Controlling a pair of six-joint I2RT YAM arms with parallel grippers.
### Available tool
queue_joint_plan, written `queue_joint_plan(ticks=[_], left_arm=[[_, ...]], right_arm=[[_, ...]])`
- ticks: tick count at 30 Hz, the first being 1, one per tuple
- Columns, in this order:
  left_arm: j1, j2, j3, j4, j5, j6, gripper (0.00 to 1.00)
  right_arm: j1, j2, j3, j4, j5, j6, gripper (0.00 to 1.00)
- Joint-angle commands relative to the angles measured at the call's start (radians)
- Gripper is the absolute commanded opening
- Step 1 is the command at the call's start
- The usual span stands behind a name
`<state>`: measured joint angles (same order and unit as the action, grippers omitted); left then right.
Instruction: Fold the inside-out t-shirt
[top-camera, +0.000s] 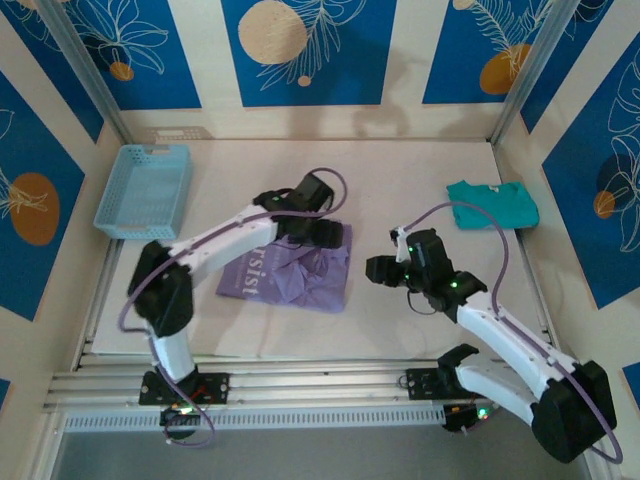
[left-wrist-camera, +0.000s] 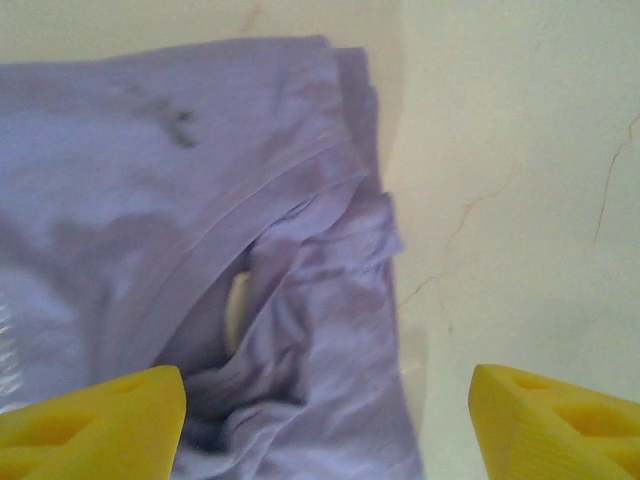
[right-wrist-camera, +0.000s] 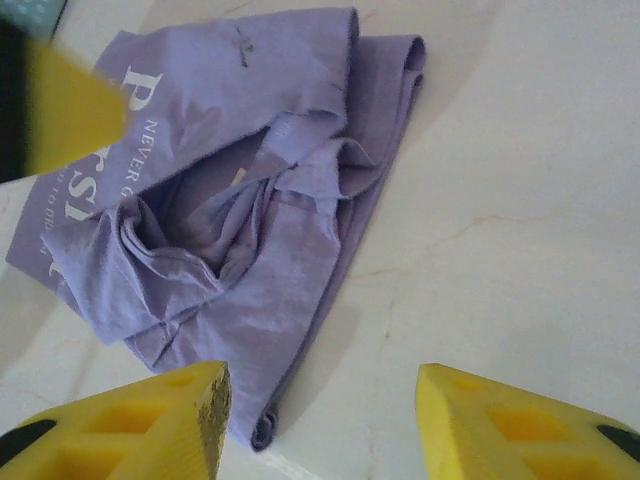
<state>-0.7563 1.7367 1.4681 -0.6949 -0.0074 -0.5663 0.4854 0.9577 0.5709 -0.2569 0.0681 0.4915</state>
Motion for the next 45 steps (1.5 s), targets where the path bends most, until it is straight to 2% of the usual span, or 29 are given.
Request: queue_joint_plan(ticks=[1, 4, 6, 9, 12, 15, 18, 20, 22, 25, 29, 31, 34, 36, 40, 43, 45], left_arm=[[0.054, -0.209, -0.194, 0.007, -0.013, 0.004, 0.75], [0.069, -0.326, -0.385, 0.097, 0.013, -0.017, 0.76], [0.073, -0.338, -0.448, 0.120, 0.007, -0.027, 0.78], [0.090, -0.317, -0.488, 0.130, -0.003, -0.024, 0.80], [0.104, -0.293, -0.532, 0.214, 0.050, -0.030, 0.81], [0.104, -0.246, -0.541, 0.269, 0.099, -0.040, 0.81], [0.103, -0.216, -0.563, 0.346, 0.154, -0.062, 0.77], [0.103, -0.206, -0.579, 0.403, 0.182, -0.075, 0.70], [0.101, -0.199, -0.592, 0.465, 0.211, -0.081, 0.60], [0.094, -0.195, -0.588, 0.489, 0.218, -0.073, 0.38], [0.062, -0.247, -0.591, 0.520, 0.234, -0.029, 0.12], [0.032, -0.268, -0.598, 0.559, 0.272, 0.014, 0.08], [-0.012, -0.252, -0.601, 0.604, 0.335, 0.059, 0.09], [-0.046, -0.222, -0.600, 0.649, 0.364, 0.070, 0.13], [-0.111, -0.132, -0.568, 0.673, 0.392, 0.109, 0.43], [-0.126, -0.091, -0.529, 0.644, 0.427, 0.130, 0.56], [-0.126, -0.107, -0.517, 0.614, 0.416, 0.149, 0.59]], right_arm=[[0.052, 0.135, 0.040, 0.150, -0.049, 0.023, 0.54], [0.072, 0.299, 0.142, 0.192, -0.060, 0.037, 0.56], [0.069, 0.406, 0.199, 0.227, -0.058, 0.038, 0.57], [0.042, 0.571, 0.333, 0.176, -0.057, 0.034, 0.58], [0.007, 0.706, 0.430, 0.137, -0.037, 0.029, 0.58], [-0.030, 0.813, 0.507, 0.123, -0.112, 0.043, 0.56], [-0.033, 0.878, 0.560, 0.129, -0.173, 0.044, 0.50], [-0.034, 0.901, 0.590, 0.124, -0.174, 0.045, 0.42], [-0.037, 0.918, 0.614, 0.114, -0.164, 0.042, 0.29], [-0.043, 0.935, 0.648, 0.089, -0.156, 0.028, 0.13], [-0.054, 0.937, 0.697, 0.023, -0.140, -0.007, 0.04], [-0.067, 0.939, 0.730, -0.024, -0.147, -0.027, 0.03], [-0.094, 0.967, 0.800, -0.118, -0.170, -0.053, 0.03], [-0.118, 0.993, 0.842, -0.171, -0.187, -0.064, 0.06], [-0.160, 1.045, 0.920, -0.280, -0.205, -0.104, 0.23], [-0.188, 1.030, 0.960, -0.358, -0.151, -0.149, 0.32], [-0.202, 0.960, 0.926, -0.364, -0.127, -0.166, 0.35]])
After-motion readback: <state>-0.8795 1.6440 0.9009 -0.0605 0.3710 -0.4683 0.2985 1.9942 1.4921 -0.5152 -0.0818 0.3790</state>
